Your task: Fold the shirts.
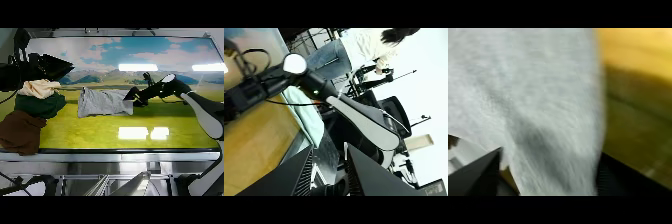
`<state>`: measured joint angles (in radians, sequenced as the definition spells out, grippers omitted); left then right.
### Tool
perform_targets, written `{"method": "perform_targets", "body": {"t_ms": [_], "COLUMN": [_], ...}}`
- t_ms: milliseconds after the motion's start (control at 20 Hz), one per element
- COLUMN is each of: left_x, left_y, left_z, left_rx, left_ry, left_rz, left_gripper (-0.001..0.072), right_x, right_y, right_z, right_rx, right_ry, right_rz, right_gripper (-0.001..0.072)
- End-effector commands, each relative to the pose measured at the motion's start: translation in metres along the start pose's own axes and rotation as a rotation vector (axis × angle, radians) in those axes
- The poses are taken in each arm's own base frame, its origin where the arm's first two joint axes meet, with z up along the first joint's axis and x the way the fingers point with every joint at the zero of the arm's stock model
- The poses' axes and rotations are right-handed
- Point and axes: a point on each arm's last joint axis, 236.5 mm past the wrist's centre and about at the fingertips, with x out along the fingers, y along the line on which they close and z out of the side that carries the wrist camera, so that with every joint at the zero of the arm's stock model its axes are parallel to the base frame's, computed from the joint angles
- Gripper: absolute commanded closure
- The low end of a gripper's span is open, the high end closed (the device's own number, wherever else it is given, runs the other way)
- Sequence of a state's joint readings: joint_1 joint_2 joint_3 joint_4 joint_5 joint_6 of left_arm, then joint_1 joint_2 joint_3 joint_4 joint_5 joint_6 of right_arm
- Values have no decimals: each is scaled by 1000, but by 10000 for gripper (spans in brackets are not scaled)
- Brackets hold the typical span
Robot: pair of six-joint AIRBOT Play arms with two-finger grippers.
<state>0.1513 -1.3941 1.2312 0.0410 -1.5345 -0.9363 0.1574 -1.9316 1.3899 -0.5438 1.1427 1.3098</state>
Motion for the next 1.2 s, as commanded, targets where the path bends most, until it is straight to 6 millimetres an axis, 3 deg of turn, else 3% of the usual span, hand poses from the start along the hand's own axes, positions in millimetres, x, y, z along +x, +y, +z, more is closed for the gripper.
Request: {"method": "perform_targets", "body": {"t_ms": [0, 100, 150, 250, 350, 450, 550, 600, 700, 750, 850, 950, 1050, 1150], "left_x": [6, 5, 5, 5, 5, 5, 5, 5, 5, 5, 5, 5, 5, 5], "left_y": [-4, -4, -4, -5, -4, -5, -5, -5, -5, -5, -5, -4, -4, -5], "left_z": [-2, -2, -2, -2, -2, -3, -3, -3, -4, -4, -4, -4, -4, -4], "left_rx": [3, 2, 2, 2, 2, 2, 3, 7, 14, 14, 14, 14, 13, 13], "left_ry": [8, 7, 8, 8, 9, 14, 14, 14, 14, 14, 16, 17, 17, 18], "left_rz": [-16, -16, -16, -17, -17, -20, -20, -20, -20, -20, -18, -17, -17, -18], "left_gripper": [477, 477, 477, 477, 477, 477, 477, 477, 477, 477, 477, 477, 477, 477], "right_x": [37, 26, 13, -34, -109, -208, -321, -376, -461, -491, -533, -555, -567, -561], "right_y": [31, 62, 73, 93, 104, 93, 56, 31, -23, -52, -114, -170, -215, -247], "right_z": [-4, 4, 9, 21, 27, 32, 28, 16, -24, -49, -109, -174, -231, -258], "right_rx": [-4, -56, -81, -141, -173, -166, -24, 69, 257, 360, 581, 805, 983, 1050], "right_ry": [10, -32, -60, -137, -224, -391, -622, -736, -904, -957, -997, -988, -963, -897], "right_rz": [182, 298, 319, 327, 287, 144, -39, -119, -254, -313, -416, -534, -651, -669], "right_gripper": [422, 699, 699, 699, 699, 699, 699, 699, 700, 699, 700, 700, 700, 699]}}
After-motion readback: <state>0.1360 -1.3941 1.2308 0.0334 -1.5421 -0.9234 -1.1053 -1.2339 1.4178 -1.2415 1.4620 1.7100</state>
